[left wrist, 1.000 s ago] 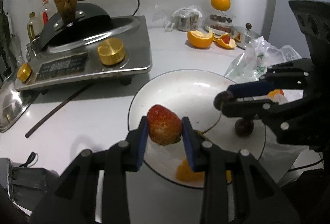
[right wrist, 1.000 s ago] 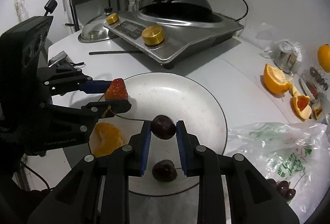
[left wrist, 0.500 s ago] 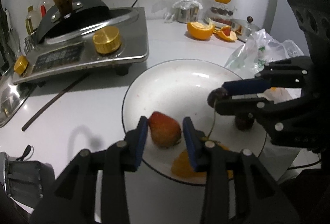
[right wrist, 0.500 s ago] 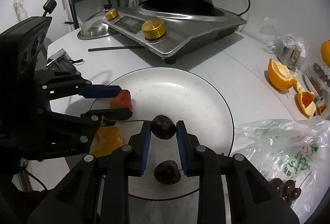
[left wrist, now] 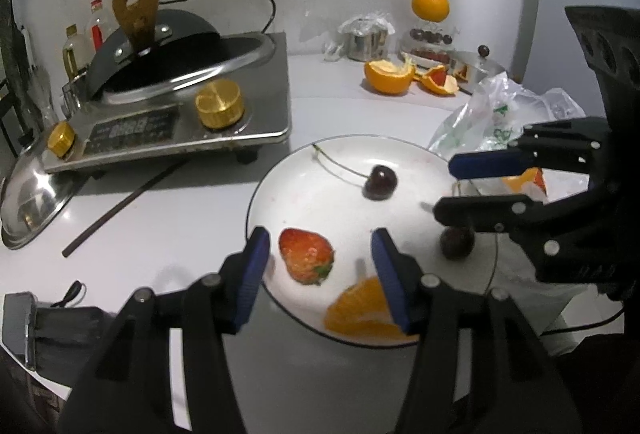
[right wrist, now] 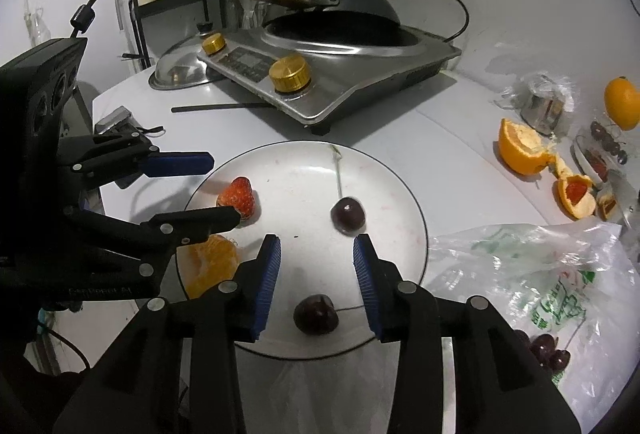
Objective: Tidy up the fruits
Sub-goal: 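Open the left tool onto the plate while the right tool releases the cherry there, then grasp an orange segment on the bag with the left tool while the right tool grasps a strawberry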
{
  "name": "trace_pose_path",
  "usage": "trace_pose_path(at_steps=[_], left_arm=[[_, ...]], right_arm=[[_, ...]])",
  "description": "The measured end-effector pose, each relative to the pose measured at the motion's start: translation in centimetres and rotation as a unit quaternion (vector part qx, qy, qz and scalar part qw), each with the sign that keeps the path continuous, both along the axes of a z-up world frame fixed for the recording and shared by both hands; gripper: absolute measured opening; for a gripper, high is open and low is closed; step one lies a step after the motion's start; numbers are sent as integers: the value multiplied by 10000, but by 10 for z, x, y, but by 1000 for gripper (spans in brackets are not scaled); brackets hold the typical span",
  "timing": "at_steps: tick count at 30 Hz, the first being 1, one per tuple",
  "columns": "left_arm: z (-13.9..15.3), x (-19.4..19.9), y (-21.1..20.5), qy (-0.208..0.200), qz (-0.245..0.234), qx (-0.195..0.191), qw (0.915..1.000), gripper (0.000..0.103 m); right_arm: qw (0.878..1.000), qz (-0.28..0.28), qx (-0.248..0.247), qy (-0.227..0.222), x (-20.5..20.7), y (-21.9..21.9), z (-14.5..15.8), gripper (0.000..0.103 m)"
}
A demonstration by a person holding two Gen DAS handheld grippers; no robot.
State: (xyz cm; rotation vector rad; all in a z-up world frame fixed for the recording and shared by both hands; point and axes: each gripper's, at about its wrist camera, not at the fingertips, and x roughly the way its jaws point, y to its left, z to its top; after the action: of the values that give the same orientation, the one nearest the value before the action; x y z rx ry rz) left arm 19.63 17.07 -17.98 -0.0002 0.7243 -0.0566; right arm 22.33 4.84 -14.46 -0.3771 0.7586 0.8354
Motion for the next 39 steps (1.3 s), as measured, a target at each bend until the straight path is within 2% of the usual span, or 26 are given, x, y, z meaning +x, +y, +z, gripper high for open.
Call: trace_pose_path(at_steps=[4,6,8,24,39], left_arm=[[7,-4,-11,-86,-75,12,9999,56],[11,-6,-17,-133,-105,-5,9999,66],[14,-8,-21,-181,-114,-27,9998,68],[31,-11,-74,-215,-377,12,9991,68],[34,-3,-120,-83,-480,-42,9988,68]], right_arm=[[9999,-62,53,-63,-4,-10,6,40],[9999,-96,81,-97,-6,-16,9,40],[9998,-137,116,-129,-9,-22,12,40],[9979,-425,367,-312,-20,-82,29,40],[9939,-900,565,-279,-15,-147,24,40]])
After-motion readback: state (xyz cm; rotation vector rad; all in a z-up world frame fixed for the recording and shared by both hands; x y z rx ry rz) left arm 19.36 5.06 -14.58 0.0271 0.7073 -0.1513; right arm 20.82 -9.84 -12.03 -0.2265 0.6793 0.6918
